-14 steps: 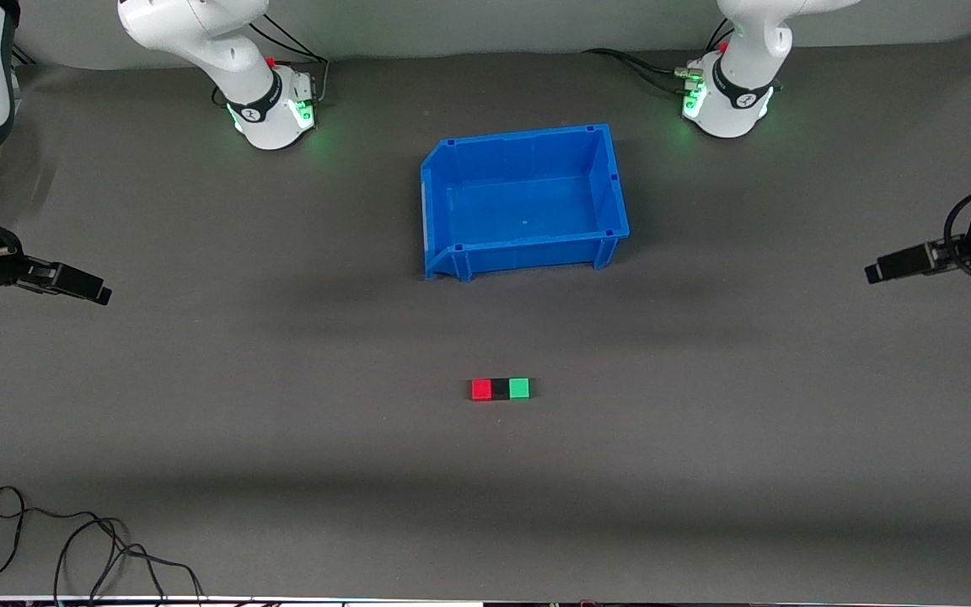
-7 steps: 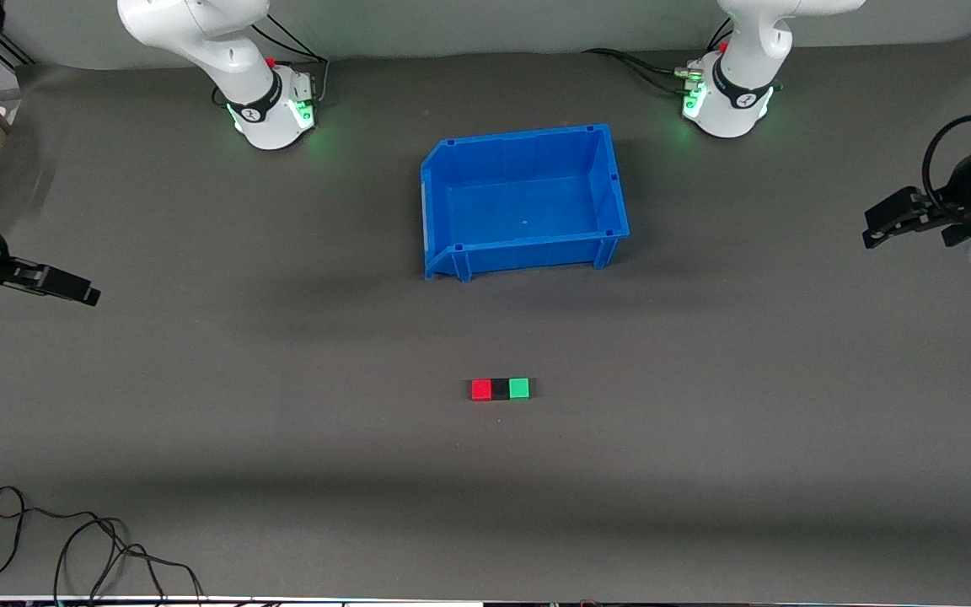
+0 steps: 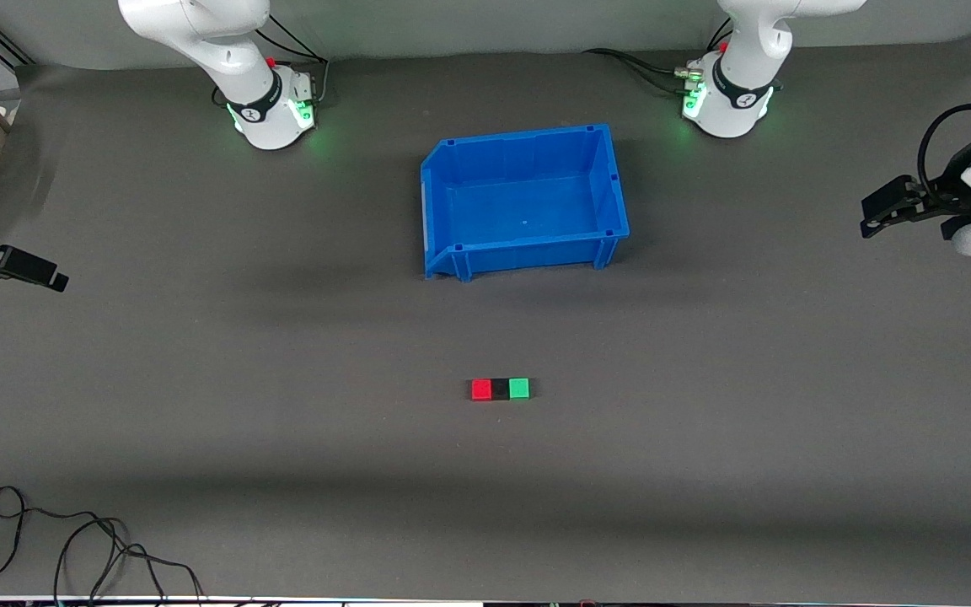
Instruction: Attach green and red cubes to black cube
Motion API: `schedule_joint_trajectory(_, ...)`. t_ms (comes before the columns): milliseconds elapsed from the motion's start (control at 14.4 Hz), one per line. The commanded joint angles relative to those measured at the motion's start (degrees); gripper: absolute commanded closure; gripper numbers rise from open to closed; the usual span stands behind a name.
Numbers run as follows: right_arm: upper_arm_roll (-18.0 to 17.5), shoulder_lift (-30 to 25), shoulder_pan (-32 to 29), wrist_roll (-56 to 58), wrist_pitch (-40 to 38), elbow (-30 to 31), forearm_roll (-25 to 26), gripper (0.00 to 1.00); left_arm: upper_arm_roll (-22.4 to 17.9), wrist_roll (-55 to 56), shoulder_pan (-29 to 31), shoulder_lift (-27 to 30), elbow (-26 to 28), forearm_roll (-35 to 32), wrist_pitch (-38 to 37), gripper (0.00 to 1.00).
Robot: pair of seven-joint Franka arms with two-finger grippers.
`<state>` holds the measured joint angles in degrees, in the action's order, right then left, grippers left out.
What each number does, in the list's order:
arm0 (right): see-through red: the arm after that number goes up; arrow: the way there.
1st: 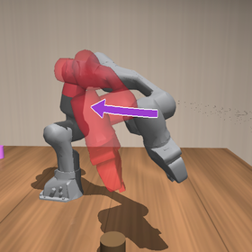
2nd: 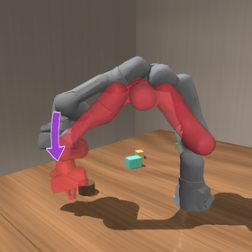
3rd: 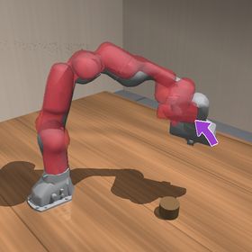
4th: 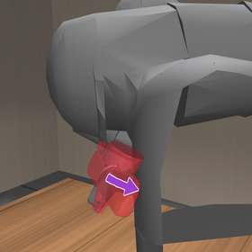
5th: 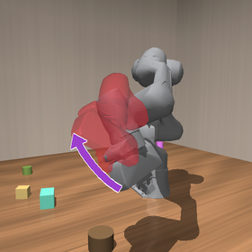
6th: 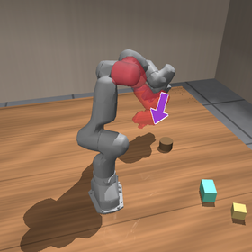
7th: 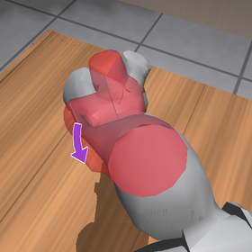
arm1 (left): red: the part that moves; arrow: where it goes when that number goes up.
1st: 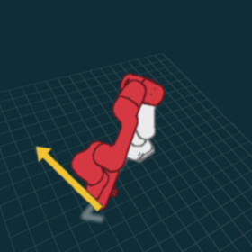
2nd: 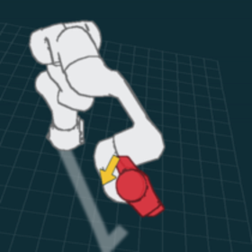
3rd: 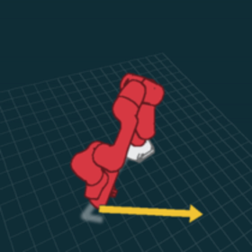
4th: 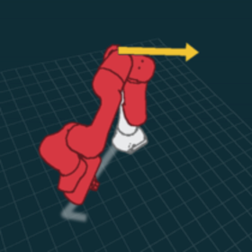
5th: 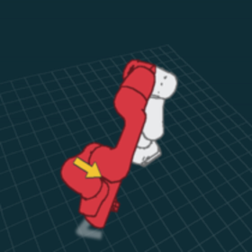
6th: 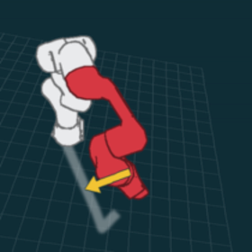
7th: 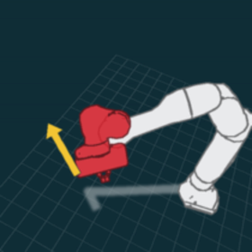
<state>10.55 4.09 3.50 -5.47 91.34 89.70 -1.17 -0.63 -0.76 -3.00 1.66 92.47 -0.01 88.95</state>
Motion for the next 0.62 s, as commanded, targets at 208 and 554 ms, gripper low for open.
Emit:
schedule_joint_trajectory(208,-0.8,-2.0,0.2,1.5,2.3,3.6,1.6,0.0,-0.6,-1.4,-0.4,1.3,0.7,-0.8,-0.8,0.0)
schedule_joint_trajectory(554,-0.6,-2.1,0.2,1.4,2.1,3.6,1.5,0.0,-0.6,-1.7,-0.3,1.2,0.6,-1.0,-1.0,0.0)
